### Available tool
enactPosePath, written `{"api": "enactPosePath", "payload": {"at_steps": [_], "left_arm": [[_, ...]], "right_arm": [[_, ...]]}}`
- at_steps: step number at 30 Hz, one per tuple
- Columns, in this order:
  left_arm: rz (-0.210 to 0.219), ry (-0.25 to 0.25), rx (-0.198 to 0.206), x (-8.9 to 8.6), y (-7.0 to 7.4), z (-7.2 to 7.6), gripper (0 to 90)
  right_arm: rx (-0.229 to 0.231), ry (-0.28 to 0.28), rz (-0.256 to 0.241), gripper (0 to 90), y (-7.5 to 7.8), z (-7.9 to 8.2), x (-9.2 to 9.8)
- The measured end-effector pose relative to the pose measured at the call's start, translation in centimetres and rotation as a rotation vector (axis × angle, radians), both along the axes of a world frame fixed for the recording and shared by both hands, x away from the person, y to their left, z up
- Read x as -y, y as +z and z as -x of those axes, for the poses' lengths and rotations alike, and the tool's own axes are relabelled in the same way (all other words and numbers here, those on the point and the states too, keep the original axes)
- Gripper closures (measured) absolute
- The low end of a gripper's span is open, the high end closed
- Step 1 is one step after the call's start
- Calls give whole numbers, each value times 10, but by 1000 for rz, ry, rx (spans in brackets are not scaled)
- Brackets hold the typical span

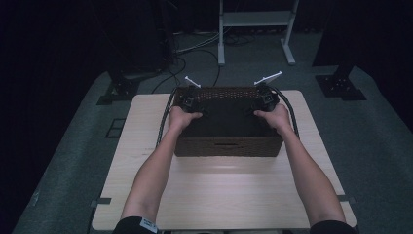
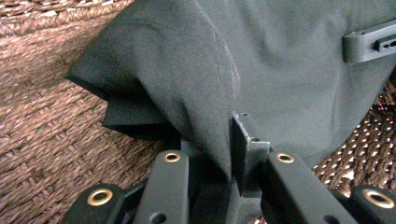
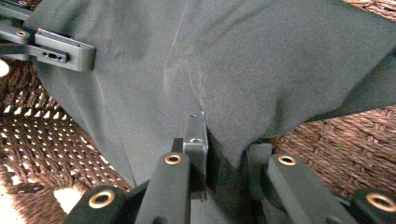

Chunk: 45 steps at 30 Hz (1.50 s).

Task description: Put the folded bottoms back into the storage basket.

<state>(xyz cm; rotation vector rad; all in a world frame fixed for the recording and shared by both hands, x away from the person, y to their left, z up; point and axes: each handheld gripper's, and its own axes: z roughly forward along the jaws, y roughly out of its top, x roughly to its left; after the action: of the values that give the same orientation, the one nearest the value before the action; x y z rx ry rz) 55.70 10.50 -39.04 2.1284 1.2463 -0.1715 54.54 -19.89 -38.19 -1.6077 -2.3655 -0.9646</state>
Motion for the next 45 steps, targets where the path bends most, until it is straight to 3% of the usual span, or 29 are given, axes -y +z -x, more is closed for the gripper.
{"api": "enactPosePath", "payload": {"at_steps": [20,29,32,45], "left_arm": [[-28,70,-14,-4,-5,-4,682],[-68,104,-19,-5,-8,-6,640],[-87,111,-15,-6,-9,-6,638],[-78,171,20,-17,-4,-3,603]], "right_arm": [[-2,-38,43,707,-6,0,5],[-3,-62,76,706,-6,1,12],[-5,-56,81,707,-7,0,12],[14,-70,113,691,-4,3,14]]}}
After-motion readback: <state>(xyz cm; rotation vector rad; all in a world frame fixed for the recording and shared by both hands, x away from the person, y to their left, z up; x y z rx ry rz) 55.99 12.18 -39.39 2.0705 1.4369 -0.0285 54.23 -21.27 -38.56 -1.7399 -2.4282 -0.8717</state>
